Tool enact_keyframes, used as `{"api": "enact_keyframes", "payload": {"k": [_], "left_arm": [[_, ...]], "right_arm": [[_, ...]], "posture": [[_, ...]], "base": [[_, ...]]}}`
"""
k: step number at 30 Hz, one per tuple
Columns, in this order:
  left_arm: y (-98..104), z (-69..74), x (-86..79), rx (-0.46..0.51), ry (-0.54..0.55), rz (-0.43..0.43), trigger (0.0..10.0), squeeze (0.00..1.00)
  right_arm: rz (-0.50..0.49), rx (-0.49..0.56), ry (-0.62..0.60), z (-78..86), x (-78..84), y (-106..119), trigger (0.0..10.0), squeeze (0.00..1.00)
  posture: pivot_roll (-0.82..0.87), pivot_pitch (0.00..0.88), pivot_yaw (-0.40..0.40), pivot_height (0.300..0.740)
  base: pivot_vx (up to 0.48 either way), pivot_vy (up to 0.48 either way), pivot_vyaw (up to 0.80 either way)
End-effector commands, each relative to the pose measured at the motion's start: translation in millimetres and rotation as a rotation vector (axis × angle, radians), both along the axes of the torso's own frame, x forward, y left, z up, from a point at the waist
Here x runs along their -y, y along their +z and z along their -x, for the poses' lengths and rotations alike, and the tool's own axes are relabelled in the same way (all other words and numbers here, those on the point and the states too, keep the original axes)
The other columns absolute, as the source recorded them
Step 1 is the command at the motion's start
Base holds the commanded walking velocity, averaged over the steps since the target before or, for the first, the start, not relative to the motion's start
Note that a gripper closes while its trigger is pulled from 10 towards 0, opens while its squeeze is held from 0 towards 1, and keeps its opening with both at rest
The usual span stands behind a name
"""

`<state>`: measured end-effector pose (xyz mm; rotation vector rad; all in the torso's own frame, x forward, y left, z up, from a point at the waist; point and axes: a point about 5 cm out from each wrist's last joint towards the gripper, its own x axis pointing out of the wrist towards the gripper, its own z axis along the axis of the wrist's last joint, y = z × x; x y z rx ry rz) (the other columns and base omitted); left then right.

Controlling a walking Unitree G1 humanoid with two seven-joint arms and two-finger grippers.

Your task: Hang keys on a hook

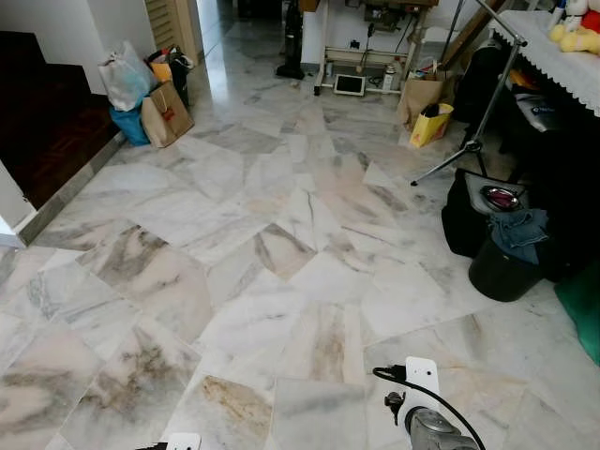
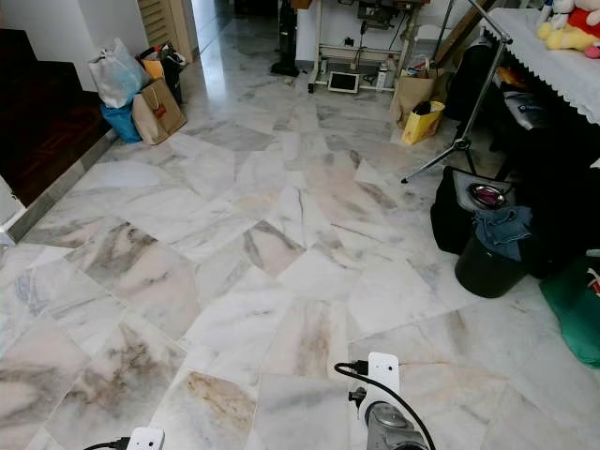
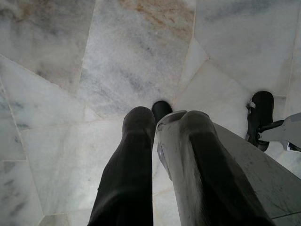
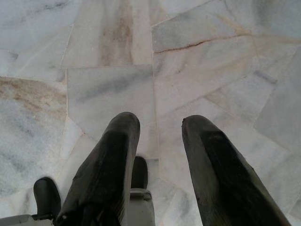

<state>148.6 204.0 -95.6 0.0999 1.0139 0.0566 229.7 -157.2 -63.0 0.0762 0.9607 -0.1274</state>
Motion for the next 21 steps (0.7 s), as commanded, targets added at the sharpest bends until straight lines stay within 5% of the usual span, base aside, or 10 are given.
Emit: {"api": "enact_keyframes", "payload": {"k": [1, 21], "left_arm": [[8.6, 46.1, -85.2, -0.079, 0.237, -0.027, 10.0, 0.00], [8.6, 46.1, -85.2, -0.079, 0.237, -0.027, 10.0, 0.00]], "right_arm": [[-0.088, -0.032, -0.290, 77.8, 108.6, -17.1, 10.0, 0.00], [-0.088, -0.032, -0.290, 77.8, 108.6, -17.1, 10.0, 0.00]], "posture": [[0.02, 0.000, -0.041, 0.740], [0.02, 0.000, -0.041, 0.740]], "base": [[0.000, 0.000, 0.00], [0.000, 0.000, 0.00]]}}
